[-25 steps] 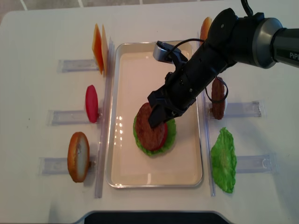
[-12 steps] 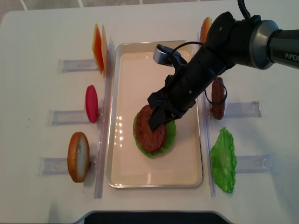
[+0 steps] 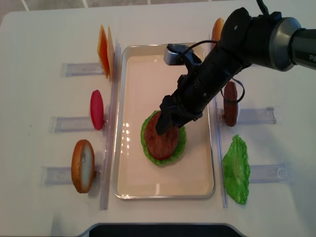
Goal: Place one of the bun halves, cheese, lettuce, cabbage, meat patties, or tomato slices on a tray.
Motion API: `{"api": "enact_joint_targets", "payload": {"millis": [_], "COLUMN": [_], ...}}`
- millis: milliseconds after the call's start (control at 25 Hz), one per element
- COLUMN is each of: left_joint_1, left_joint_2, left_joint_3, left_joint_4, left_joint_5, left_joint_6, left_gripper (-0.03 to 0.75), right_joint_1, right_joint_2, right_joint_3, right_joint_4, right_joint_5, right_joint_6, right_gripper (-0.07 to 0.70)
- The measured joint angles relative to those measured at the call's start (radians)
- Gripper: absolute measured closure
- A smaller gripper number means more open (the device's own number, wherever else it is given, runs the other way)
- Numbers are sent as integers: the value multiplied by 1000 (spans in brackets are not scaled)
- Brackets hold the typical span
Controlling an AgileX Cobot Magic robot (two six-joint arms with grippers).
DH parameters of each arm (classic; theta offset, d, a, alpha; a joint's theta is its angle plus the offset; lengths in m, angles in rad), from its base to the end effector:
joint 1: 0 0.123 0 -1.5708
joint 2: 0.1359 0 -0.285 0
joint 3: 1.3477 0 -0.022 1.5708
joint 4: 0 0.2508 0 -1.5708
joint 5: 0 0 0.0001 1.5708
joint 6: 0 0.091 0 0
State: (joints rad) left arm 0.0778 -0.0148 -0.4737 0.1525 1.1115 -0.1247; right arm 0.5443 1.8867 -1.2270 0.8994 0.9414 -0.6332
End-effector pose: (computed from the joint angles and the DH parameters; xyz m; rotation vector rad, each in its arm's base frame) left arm -0.0078 0.0118 0.2667 -0.2230 2.0884 0.1562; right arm 0.2844 0.2395 0.1946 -0.9046 2.7096 1.0930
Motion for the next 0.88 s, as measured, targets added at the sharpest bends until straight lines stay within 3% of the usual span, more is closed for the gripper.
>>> {"api": "enact_joint_targets", "payload": {"millis": [320,520,680,880], "left_joint_1": [0,0,0,0], "left_joint_2": [0,0,0,0], "left_joint_3": [0,0,0,0], "left_joint_4": [0,0,0,0], "left_joint_5": [0,0,0,0], "left_joint_6": [0,0,0,0], "left_gripper": [715,715,715,715], "right_joint_1": [0,-1,-46,-172], "right_joint_2": [-213,-323,-385,-411], "right_joint_3": [0,0,0,0], "right_joint_4": [-233,-480,-653,-703], "right_joint_5": [-56,-59,-12,89], "right_joint_6": [113,280,401,433], "right_gripper": [89,89,89,89]}}
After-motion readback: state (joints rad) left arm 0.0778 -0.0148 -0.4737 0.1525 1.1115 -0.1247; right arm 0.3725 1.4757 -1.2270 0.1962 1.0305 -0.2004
